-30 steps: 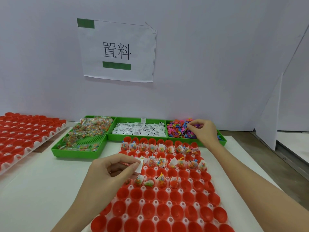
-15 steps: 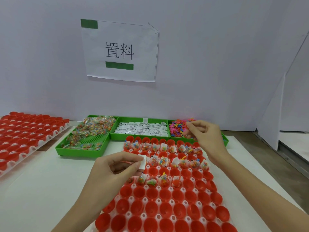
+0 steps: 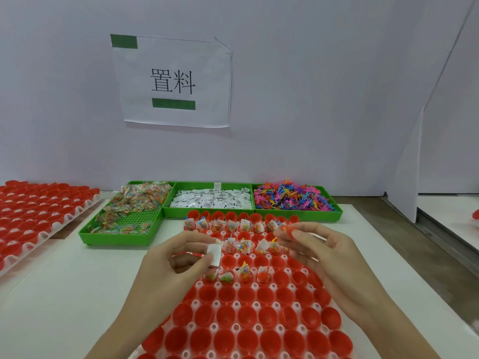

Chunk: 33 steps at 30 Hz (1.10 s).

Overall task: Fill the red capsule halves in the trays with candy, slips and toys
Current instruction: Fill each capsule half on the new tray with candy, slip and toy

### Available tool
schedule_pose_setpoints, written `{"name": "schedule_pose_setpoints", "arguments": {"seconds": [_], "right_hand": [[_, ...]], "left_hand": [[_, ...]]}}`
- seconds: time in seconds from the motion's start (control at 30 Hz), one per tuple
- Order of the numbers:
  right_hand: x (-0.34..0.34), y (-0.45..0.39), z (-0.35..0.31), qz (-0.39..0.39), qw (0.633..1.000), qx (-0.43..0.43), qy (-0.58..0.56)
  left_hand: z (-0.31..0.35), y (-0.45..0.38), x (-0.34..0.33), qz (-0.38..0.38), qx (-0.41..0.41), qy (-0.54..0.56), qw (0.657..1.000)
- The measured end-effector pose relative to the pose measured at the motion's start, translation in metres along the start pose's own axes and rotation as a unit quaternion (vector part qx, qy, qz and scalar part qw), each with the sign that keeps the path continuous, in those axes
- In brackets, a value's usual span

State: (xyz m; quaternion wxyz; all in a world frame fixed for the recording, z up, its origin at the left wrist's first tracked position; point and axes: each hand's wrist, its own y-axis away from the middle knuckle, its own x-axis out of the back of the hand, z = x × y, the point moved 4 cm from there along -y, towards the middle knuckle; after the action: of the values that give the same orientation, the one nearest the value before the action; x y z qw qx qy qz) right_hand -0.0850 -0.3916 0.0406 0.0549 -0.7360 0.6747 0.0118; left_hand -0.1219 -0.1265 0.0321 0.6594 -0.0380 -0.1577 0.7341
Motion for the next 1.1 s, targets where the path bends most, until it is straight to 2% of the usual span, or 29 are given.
{"name": "schedule_pose_setpoints", "arguments": {"seconds": [0.13,0.3,0.37,0.57,0.73,0.97,1.1], "right_hand": [[0.001,0.002,0.000,0.000,0.998,0.014,0.061],[-0.004,0.006,0.001,-0.058,0.998,0.005,0.003],[-0.007,0.009,-0.001,-0.066,0.997,0.032,0.032],[-0.001,0.009,-0.007,-0.016,0.984,0.106,0.145],[0.007,0.005,-0.007,0.020,0.979,0.121,0.165],[0.000,0.008,-0.008,0.042,0.972,0.157,0.168],[-0.011,0.016,-0.009,0.096,0.943,0.228,0.221]], "left_hand": [[0.006,0.001,-0.012,-0.003,-0.007,-0.010,1.000],[0.020,-0.004,-0.043,-0.030,-0.023,-0.026,0.999],[0.025,-0.008,-0.054,-0.028,-0.031,-0.038,0.998],[0.030,-0.020,-0.074,-0.068,-0.009,0.013,0.998],[0.031,-0.023,-0.081,-0.106,-0.019,0.024,0.994],[0.032,-0.013,-0.085,-0.024,-0.092,0.006,0.995],[0.034,-0.007,-0.086,0.036,-0.136,-0.033,0.989]]}}
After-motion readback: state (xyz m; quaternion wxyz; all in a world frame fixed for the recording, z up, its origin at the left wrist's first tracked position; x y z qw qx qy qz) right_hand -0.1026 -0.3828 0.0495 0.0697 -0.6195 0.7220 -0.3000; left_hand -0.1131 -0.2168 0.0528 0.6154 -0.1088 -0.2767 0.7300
